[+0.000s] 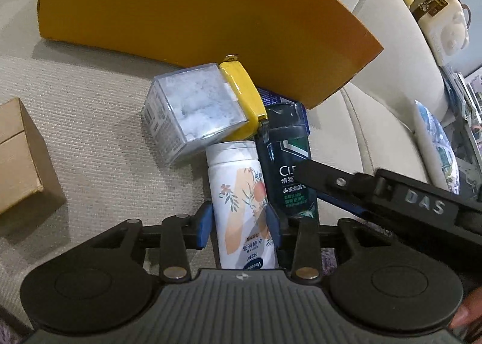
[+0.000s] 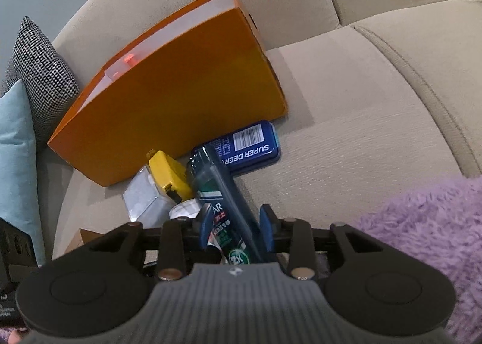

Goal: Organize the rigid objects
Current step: 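Grasp the white lotion bottle with the left gripper while the right grasps the dark CLEAR shampoo bottle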

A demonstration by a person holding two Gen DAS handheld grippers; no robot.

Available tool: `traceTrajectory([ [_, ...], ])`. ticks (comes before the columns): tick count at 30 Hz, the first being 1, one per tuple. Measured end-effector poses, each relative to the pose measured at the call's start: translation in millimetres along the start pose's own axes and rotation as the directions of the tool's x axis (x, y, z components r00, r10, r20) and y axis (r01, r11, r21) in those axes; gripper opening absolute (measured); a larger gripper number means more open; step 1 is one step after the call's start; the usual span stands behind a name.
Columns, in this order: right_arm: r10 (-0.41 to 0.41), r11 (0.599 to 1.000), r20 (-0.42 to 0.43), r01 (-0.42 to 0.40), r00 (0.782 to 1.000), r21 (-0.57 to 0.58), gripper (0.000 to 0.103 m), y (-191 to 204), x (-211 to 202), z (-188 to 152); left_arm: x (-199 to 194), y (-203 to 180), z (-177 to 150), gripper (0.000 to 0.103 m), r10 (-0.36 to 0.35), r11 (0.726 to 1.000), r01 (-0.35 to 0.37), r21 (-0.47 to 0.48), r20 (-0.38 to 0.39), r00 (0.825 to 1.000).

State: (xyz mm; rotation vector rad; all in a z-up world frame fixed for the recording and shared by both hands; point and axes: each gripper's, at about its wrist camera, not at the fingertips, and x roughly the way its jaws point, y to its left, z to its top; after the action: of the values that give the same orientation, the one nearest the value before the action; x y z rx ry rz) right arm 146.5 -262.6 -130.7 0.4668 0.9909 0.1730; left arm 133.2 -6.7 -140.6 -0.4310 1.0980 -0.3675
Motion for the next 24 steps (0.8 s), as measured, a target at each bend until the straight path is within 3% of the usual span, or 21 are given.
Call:
traceTrajectory([
  [8,0.017,1.0,-0.017,-0.017,1.0,0.013,0.047,-1,15,3,-9,1,4,0.029,-0.018,1.0,0.018,0.012,0.006,1.0],
  [14,0.028,0.999,-0.018,-0.029,0.999,-0.036,0.04,7,12,0,-25,-1,2,0.026,0.02,0.998,-0.021,0.063,0.018,1.0],
  [17,0.075,0.997,-0.033,-0.076,0.997,-0.033,0.037,8,7,-3,-40,3,-2,0.026,0.068,0.995,-0.069,0.078,0.019,0.997],
  [24,0.115,0.991,-0.1,-0.121,0.988,-0.06,0.036,14,2,-10,-50,29,-7,0.027,0.075,0.996,-0.076,-0.052,-0.026,0.997],
])
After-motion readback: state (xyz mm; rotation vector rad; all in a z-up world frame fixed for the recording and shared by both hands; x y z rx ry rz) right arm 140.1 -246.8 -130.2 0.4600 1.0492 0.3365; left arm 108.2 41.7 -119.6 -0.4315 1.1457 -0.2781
